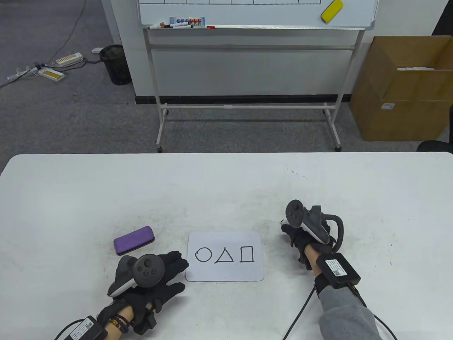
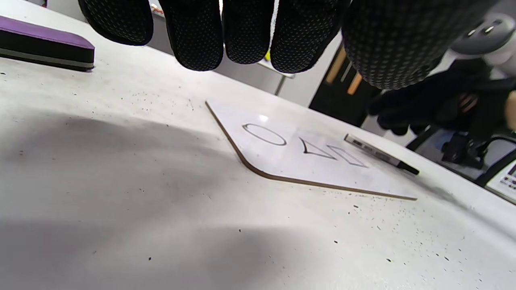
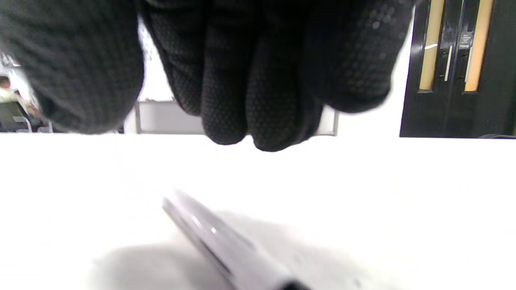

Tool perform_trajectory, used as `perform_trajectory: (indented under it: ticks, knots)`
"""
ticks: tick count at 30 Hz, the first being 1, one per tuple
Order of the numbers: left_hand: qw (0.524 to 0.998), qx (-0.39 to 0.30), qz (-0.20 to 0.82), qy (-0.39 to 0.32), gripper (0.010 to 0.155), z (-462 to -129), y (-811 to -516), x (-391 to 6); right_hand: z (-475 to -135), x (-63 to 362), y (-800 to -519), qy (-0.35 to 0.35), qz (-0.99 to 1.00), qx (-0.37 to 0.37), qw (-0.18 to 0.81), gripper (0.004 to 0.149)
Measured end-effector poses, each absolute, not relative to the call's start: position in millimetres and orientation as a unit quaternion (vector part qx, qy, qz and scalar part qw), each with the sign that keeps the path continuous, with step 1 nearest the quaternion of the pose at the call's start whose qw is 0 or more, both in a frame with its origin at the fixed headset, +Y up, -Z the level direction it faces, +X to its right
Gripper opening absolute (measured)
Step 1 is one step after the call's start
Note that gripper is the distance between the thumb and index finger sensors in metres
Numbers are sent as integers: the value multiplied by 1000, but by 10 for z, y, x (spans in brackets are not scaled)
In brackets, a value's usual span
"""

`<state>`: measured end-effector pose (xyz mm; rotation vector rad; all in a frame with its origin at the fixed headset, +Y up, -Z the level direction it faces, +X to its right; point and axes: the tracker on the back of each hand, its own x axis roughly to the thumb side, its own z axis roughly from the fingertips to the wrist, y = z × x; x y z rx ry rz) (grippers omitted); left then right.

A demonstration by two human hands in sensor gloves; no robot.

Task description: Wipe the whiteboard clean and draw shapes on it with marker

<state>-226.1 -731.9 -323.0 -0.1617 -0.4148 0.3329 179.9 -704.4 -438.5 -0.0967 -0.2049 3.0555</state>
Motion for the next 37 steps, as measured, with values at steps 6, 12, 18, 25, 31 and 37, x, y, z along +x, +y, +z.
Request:
perform_trajectory:
  ticks: [6,12,18,25,31,37]
  knots:
    - [966,-59,150,-203,69,-3189,-7289,-2236,-3802,1596,-6780,-83,994,17,71,74]
    - [971,-40,131,-196,69,-3163,-7264,-2248,-3314,1369,-6892,-72,991,53,99,79]
    - [973,-39,119,-194,70,-3156,-7272,-2242,-3080,1195,-7127,-37,989,67,126,86]
    - [975,-53,105,-186,69,-3201,-7363,-2237,-3060,1155,-7397,2,992,85,96,86]
    - [976,-63,100,-185,70,-3221,-7415,-2232,-3080,1182,-7429,25,991,88,94,86]
    - [977,-68,91,-180,69,-3229,-7447,-2223,-3086,1191,-7400,26,990,89,106,85]
